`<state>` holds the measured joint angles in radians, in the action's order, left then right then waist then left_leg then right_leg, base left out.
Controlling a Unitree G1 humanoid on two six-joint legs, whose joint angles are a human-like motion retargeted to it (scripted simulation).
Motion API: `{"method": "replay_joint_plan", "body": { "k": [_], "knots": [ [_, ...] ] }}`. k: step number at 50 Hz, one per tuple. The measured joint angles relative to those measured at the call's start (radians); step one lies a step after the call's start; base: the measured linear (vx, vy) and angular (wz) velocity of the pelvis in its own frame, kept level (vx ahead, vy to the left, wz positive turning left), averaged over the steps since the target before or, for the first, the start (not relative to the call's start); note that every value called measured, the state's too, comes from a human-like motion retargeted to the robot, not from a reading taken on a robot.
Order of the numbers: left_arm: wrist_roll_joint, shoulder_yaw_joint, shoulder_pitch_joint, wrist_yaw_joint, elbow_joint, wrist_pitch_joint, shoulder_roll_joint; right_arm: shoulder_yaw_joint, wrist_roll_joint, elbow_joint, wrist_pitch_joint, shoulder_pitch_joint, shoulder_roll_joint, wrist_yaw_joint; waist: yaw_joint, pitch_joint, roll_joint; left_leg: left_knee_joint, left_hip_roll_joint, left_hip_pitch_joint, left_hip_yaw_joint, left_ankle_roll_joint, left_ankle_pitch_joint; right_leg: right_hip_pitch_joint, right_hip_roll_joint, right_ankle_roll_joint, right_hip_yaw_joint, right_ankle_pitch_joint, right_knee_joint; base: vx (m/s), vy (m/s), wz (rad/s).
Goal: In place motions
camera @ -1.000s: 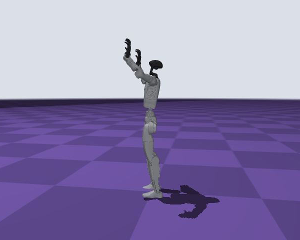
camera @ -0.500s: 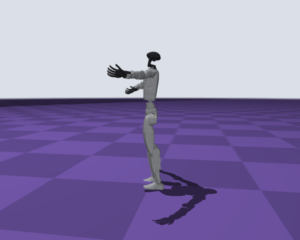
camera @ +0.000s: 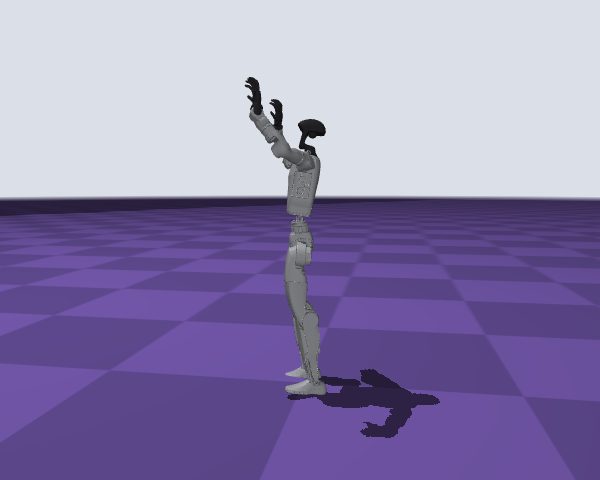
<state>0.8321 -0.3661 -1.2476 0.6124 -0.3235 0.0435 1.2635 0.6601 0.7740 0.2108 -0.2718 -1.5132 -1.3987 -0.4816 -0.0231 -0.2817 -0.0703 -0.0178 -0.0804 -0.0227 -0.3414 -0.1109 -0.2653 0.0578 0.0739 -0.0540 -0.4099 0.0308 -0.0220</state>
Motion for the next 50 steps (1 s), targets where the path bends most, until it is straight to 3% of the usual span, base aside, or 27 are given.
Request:
{"method": "replay_joint_plan", "body": {
  "k": [2,5,10,13,15,16,17,19,20,22,25,27,32,39,45,50],
  "knots": [
    [0.064,-0.034,-0.010,0.187,-0.051,-0.030,-0.013,0.035,-0.050,-0.072,0.051,-0.016,-0.004,-0.018,0.005,0.001,-0.007,0.000,-0.001,0.002,0.004,0.000,-0.001,-0.004,-0.001,-0.001,-0.002,-0.001,-0.001,0.00,0.00,0.00],
    [0.027,0.038,0.053,0.195,-0.202,-0.081,-0.032,-0.042,-0.115,-0.277,0.036,0.073,-0.019,-0.031,0.009,0.001,-0.024,-0.001,-0.002,-0.005,0.012,0.001,-0.002,0.000,-0.002,-0.002,-0.008,-0.002,-0.002,0.00,0.00,0.00],
    [-0.183,0.414,0.331,0.137,-0.519,-0.016,-0.094,-0.488,-0.258,-0.766,-0.027,0.489,0.085,0.025,-0.004,-0.025,-0.025,-0.004,-0.002,-0.030,0.018,-0.001,0.000,0.019,0.001,-0.004,-0.015,-0.001,0.000,0.00,0.00,0.00],
    [-0.397,0.599,0.431,0.059,-0.797,0.036,-0.135,-0.769,-0.403,-1.105,-0.045,0.644,0.191,0.191,0.001,-0.033,-0.015,-0.005,-0.002,-0.035,0.015,-0.002,0.001,0.024,0.003,-0.003,-0.013,0.001,0.001,0.00,0.00,0.00],
    [-0.611,0.711,0.481,-0.063,-0.996,0.114,-0.154,-0.933,-0.518,-1.348,-0.097,0.697,0.225,0.399,0.004,-0.031,-0.011,-0.005,-0.003,-0.037,0.011,-0.002,0.001,0.028,0.002,-0.003,-0.010,0.001,0.001,0.00,0.00,0.00],
    [-0.702,0.779,0.517,-0.199,-1.078,0.167,-0.155,-1.007,-0.563,-1.452,-0.141,0.731,0.221,0.531,0.004,-0.026,-0.012,-0.006,-0.004,-0.037,0.009,-0.002,0.001,0.028,0.001,-0.003,-0.009,0.001,0.000,0.00,0.00,0.00],
    [-0.785,0.850,0.567,-0.362,-1.147,0.205,-0.155,-1.085,-0.603,-1.550,-0.173,0.775,0.215,0.652,0.003,-0.020,-0.013,-0.006,-0.005,-0.037,0.008,-0.002,0.001,0.029,0.001,-0.002,-0.008,0.001,0.000,0.00,0.00,0.00],
    [-0.926,1.014,0.730,-0.766,-1.224,0.206,-0.164,-1.259,-0.669,-1.697,-0.174,0.915,0.205,0.811,-0.001,-0.003,-0.015,-0.007,-0.005,-0.035,0.008,-0.002,0.001,0.028,0.000,-0.002,-0.006,0.000,-0.001,0.00,0.00,0.00],
    [-1.005,1.105,0.815,-0.934,-1.248,0.188,-0.181,-1.349,-0.712,-1.749,-0.165,0.997,0.211,0.848,-0.004,0.006,-0.015,-0.007,-0.004,-0.034,0.008,-0.001,0.000,0.027,-0.001,-0.001,-0.006,-0.001,-0.001,0.00,0.00,0.00],
    [-1.164,1.306,0.955,-1.078,-1.246,0.185,-0.280,-1.505,-0.799,-1.772,-0.136,1.167,0.286,0.829,-0.011,0.021,-0.017,-0.005,-0.003,-0.032,0.009,-0.001,0.000,0.026,-0.001,0.000,-0.005,-0.001,-0.001,0.00,0.00,0.00],
    [-1.338,1.504,1.101,-1.176,-1.230,0.164,-0.475,-1.636,-0.892,-1.731,-0.082,1.370,0.480,0.778,-0.012,0.034,-0.023,-0.003,-0.004,-0.030,0.002,-0.002,-0.001,0.029,-0.003,0.000,0.002,0.000,-0.001,0.00,0.00,0.00],
    [-1.414,1.532,1.174,-1.192,-1.248,0.158,-0.598,-1.646,-0.897,-1.737,-0.046,1.444,0.606,0.757,-0.018,0.047,-0.025,-0.004,-0.003,-0.028,0.002,-0.002,-0.002,0.027,-0.002,0.001,0.004,0.001,-0.001,0.00,0.00,0.00],
    [-1.420,1.367,1.324,-1.194,-1.322,0.149,-0.876,-1.521,-0.885,-1.795,0.027,1.585,0.859,0.810,-0.040,0.093,-0.027,-0.009,0.000,-0.012,0.008,-0.002,-0.002,0.007,0.002,0.004,0.001,0.003,-0.003,0.00,0.00,0.00],
    [-1.222,0.859,1.392,-1.199,-1.377,0.165,-1.159,-1.121,-0.900,-1.840,0.123,1.583,1.127,0.794,-0.089,0.241,-0.016,-0.012,-0.002,0.075,-0.005,0.001,0.005,-0.071,0.000,0.010,0.014,0.014,-0.006,-0.14,-0.02,-0.13],
    [-0.887,0.548,1.326,-1.236,-1.285,0.137,-1.221,-0.743,-0.710,-1.750,0.185,1.519,1.253,0.915,-0.111,0.280,-0.009,-0.023,-0.014,0.070,-0.008,-0.002,0.010,-0.066,0.003,0.009,0.017,0.027,-0.010,-0.10,-0.03,-0.05],
    [-0.467,0.289,1.286,-1.195,-1.082,0.114,-1.096,-0.480,-0.303,-1.523,0.226,1.515,1.220,1.041,-0.086,0.256,-0.004,-0.023,-0.018,0.038,-0.007,-0.005,0.018,-0.031,0.009,0.005,0.018,0.034,-0.016,0.00,0.00,0.00]
  ]
}}
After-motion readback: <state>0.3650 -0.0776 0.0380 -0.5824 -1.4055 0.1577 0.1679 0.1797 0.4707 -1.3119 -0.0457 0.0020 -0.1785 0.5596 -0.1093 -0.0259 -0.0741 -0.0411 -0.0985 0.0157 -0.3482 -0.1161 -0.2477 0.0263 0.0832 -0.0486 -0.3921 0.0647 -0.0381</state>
